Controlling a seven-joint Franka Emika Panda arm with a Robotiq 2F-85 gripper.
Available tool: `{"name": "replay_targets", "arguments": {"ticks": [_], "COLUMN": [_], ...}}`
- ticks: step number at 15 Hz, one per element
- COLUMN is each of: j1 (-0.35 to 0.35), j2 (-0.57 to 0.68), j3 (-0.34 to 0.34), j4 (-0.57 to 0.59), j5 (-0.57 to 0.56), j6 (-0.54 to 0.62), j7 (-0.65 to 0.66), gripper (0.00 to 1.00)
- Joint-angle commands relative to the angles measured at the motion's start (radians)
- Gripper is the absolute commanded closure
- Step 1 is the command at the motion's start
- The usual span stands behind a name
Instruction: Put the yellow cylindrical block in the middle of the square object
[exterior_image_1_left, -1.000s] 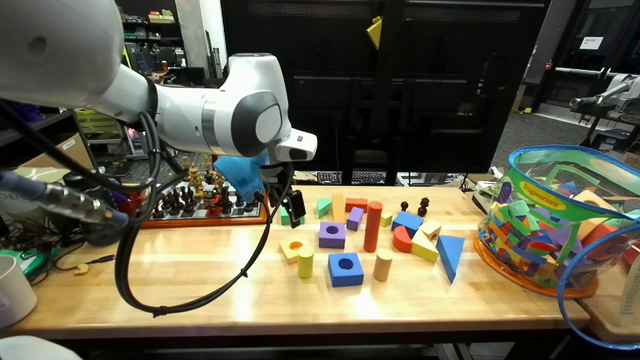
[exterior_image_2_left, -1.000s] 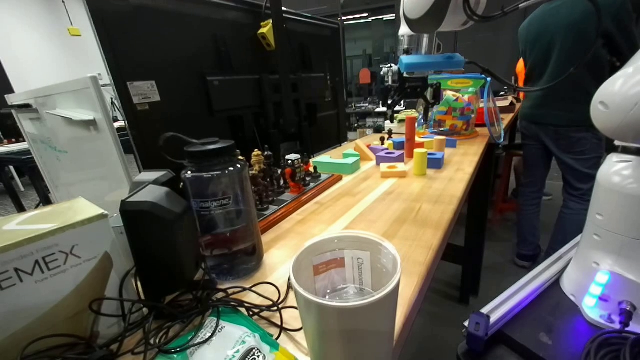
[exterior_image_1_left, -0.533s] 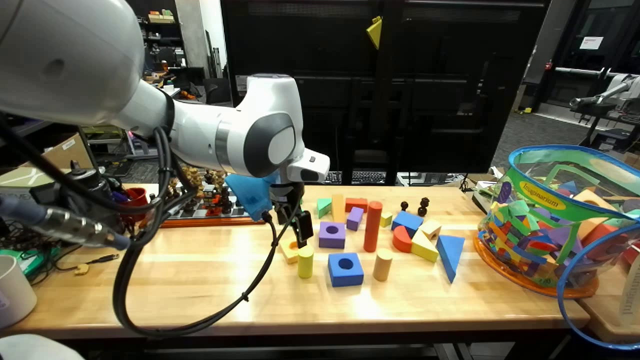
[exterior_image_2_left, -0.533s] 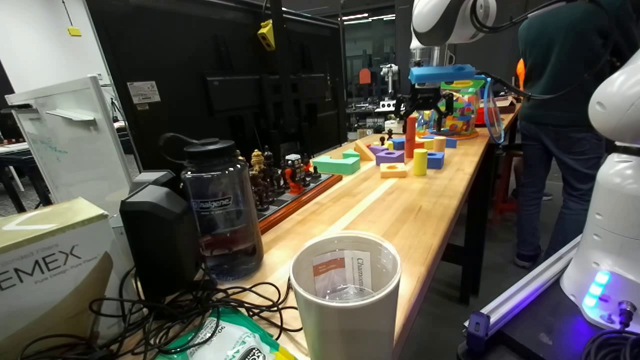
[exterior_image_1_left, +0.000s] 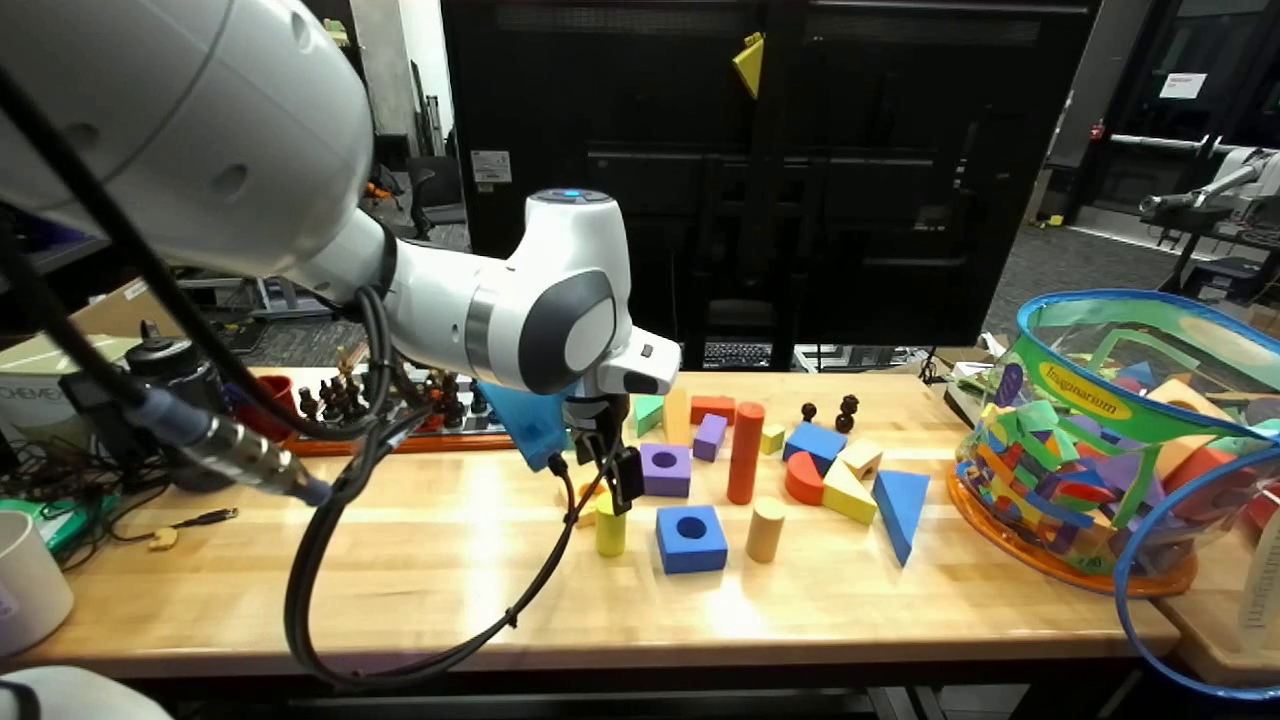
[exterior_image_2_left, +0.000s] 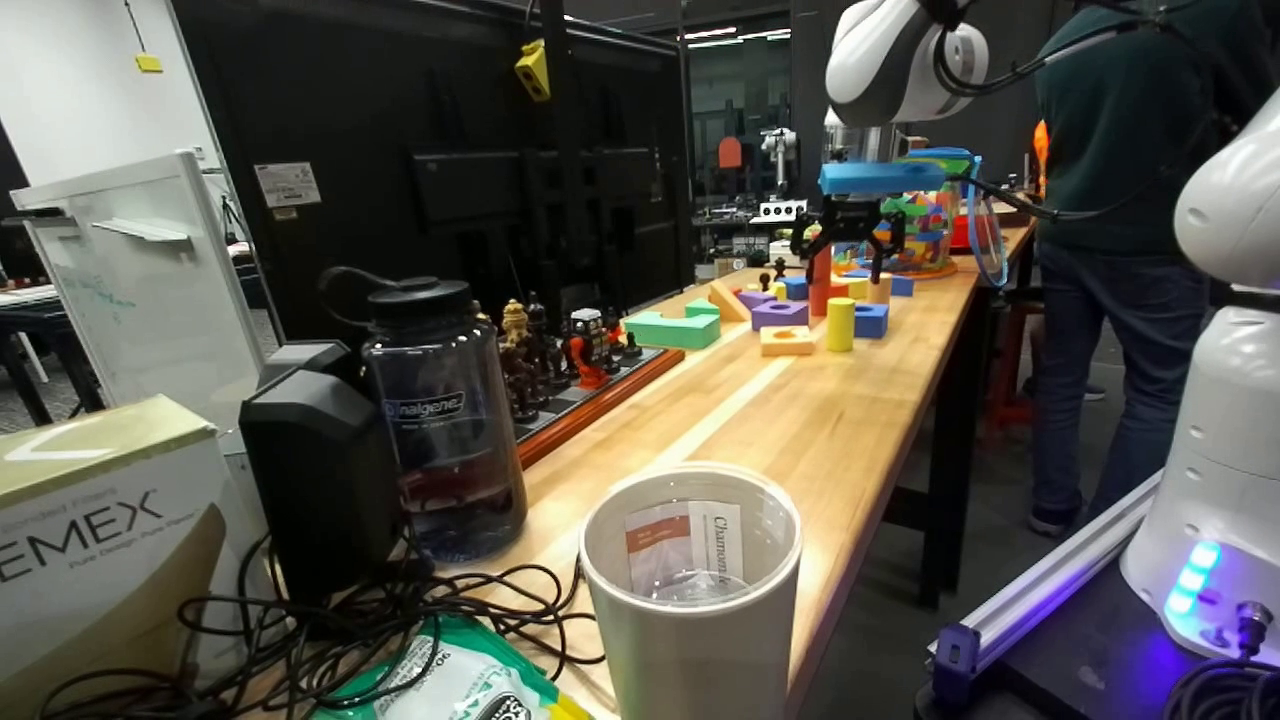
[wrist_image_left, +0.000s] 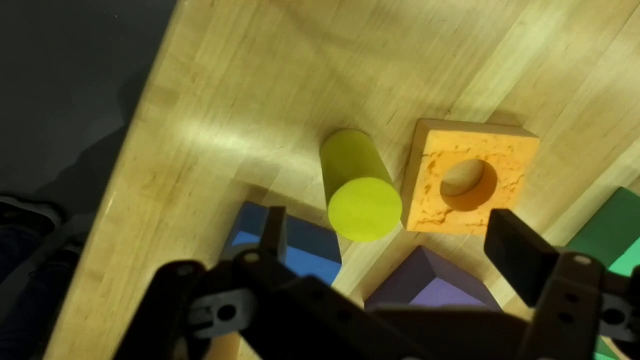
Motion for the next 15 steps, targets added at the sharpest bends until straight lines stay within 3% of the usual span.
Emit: {"name": "replay_targets", "arguments": {"ticks": [1, 9, 10, 15], "j1": [-0.004, 0.002, 0.002, 0.002], "j2": [0.045, 0.099, 0.103, 0.109], "j3": [-0.011, -0.029, -0.030, -0.031], "j4": [0.004, 0.011, 0.013, 0.016], "j5": [0.026, 0.044, 0.047, 0.052], "j6": [0.055, 0.090, 0.092, 0.093], "j7": [-0.011, -0.010, -0.010, -0.007], "gripper": [0.00, 0.03, 0.14, 0.53]}}
